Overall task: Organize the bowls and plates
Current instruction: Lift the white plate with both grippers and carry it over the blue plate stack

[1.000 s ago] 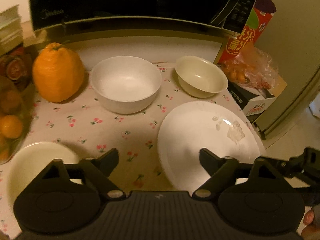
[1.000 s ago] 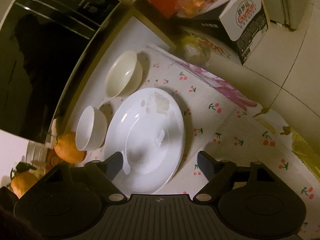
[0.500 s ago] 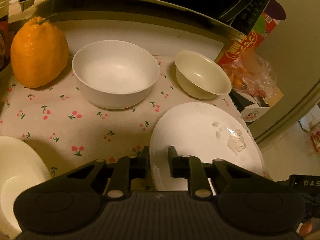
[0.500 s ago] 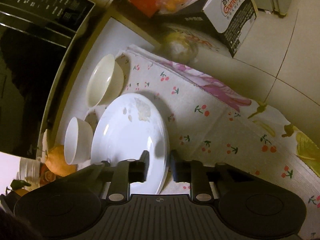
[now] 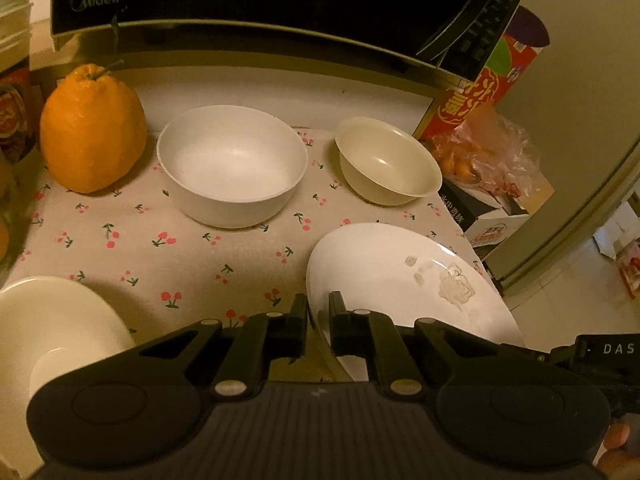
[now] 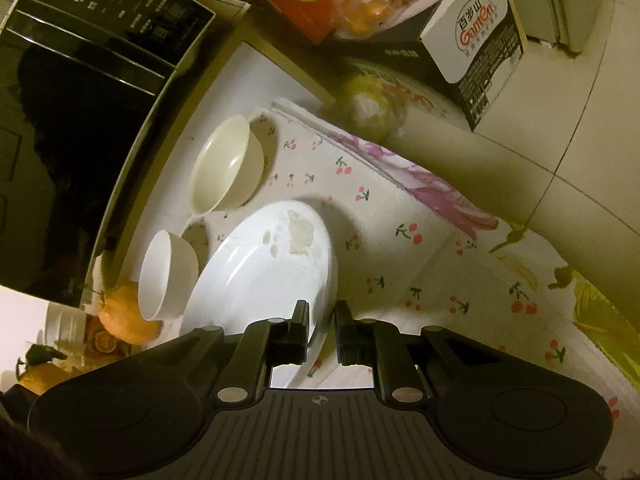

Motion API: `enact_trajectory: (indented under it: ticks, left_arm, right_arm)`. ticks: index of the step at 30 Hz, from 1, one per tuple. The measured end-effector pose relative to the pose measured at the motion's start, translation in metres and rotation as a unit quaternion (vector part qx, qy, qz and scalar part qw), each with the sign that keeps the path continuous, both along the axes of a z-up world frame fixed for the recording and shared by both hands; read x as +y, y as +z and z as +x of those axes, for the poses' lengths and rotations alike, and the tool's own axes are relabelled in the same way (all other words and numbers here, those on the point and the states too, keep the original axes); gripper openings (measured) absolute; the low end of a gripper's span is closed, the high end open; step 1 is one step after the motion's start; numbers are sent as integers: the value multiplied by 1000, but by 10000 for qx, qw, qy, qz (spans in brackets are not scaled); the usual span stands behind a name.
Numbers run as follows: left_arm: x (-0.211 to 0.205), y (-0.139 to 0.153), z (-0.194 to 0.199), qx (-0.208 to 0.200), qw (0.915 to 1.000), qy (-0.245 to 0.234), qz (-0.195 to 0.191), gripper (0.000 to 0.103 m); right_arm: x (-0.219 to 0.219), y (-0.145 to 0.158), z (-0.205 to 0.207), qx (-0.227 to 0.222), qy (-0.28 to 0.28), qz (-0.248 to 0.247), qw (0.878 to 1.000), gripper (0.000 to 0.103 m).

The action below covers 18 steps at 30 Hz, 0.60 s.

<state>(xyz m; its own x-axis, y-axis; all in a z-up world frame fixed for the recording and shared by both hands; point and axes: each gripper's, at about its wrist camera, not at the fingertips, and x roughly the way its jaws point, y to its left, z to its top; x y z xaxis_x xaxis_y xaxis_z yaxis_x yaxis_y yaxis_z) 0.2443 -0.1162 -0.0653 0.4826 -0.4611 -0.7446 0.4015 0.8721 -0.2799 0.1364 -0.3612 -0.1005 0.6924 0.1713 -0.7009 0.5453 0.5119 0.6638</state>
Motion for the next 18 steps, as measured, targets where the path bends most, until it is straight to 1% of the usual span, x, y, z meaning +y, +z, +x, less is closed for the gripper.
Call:
enact_trajectory:
  ticks: [7, 18]
  left_arm:
    - [14, 13, -16, -105, 9997, 136, -146, 9]
    - [49, 34, -57, -229, 9980, 433, -391, 9]
  right_arm:
    - [6, 18, -10, -207, 208, -117, 9995, 14]
    - [26, 45, -35, -484, 659, -217, 9964, 14]
